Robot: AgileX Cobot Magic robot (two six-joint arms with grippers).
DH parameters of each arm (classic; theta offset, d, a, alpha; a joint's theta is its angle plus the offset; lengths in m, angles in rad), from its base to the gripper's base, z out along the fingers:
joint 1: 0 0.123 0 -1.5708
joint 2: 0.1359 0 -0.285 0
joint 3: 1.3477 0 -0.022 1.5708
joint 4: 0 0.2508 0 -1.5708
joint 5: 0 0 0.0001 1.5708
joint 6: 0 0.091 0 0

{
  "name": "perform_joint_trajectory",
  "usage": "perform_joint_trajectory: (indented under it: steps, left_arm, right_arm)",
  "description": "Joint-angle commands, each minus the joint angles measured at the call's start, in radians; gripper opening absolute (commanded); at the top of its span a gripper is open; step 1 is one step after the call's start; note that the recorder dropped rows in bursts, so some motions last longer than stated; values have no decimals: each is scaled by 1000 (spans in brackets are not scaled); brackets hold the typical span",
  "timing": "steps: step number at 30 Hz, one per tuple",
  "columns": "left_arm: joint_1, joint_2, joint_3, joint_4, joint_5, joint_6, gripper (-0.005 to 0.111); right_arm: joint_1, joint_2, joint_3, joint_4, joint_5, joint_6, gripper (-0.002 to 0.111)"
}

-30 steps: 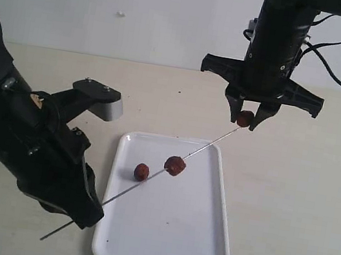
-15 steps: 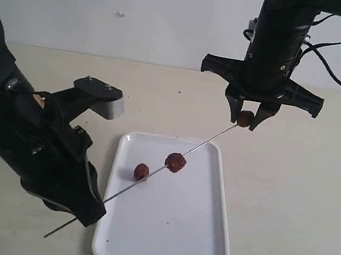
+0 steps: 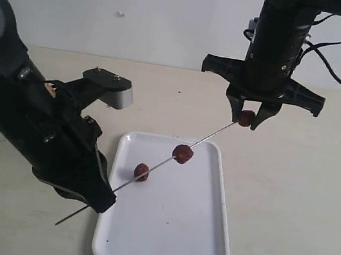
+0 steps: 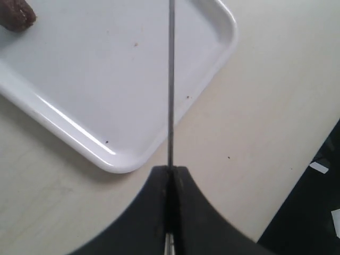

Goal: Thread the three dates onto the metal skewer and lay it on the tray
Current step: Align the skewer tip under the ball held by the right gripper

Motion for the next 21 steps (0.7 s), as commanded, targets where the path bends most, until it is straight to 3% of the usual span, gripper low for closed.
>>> perform_joint_trajectory:
  steps: [1, 21]
  left_arm:
    - [-5, 8, -14, 0, 9, -5, 0]
    - [-5, -5, -14, 40, 64, 0, 0]
  right_arm:
    - [-3, -6, 4, -6, -4, -14, 31]
    - [-3, -6, 4, -33, -4, -14, 31]
